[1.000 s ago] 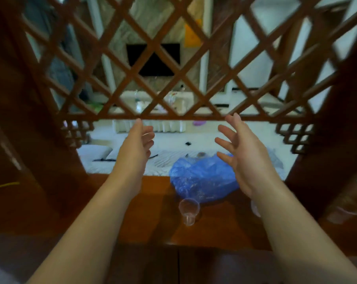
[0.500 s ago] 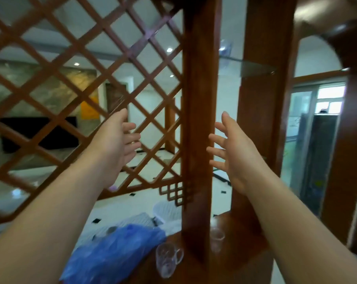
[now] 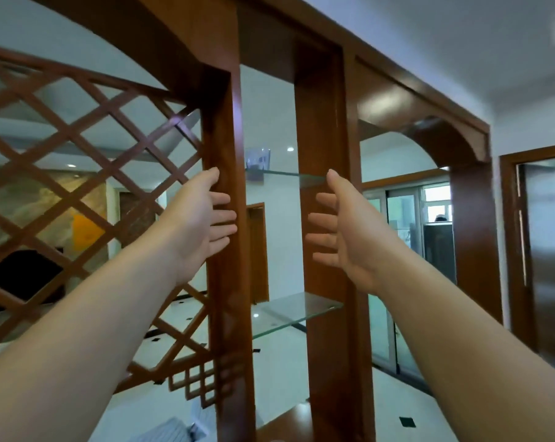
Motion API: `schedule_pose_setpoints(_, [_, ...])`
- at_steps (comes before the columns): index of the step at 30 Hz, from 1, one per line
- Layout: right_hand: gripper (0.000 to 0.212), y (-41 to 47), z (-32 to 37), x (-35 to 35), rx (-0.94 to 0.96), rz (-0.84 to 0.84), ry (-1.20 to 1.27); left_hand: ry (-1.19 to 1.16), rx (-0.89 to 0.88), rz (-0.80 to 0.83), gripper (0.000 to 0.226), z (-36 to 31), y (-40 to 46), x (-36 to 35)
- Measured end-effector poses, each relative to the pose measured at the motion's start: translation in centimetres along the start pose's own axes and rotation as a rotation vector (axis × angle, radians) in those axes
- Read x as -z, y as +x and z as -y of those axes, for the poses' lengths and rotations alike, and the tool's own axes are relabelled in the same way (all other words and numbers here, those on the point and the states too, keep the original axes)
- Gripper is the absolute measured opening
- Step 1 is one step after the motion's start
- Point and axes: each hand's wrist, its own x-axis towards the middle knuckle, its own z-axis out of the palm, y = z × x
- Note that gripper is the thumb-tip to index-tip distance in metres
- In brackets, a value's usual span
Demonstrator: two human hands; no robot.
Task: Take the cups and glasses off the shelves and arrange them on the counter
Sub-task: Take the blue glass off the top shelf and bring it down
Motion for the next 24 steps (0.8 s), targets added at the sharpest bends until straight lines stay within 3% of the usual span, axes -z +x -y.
schedule_pose_setpoints(14, [0.071,6.9,3.4,10.1,0.043,0.174,0.004,0.052,-0.055,-0.120,0.064,-2.4,3.1,-12.3])
schedule_pose_setpoints(24, [0.068,13.3,4.0,13.0,0.088,0.205,0.008,0.117,-0.073,-0.197,0.062,-4.2,7.3,-14.7])
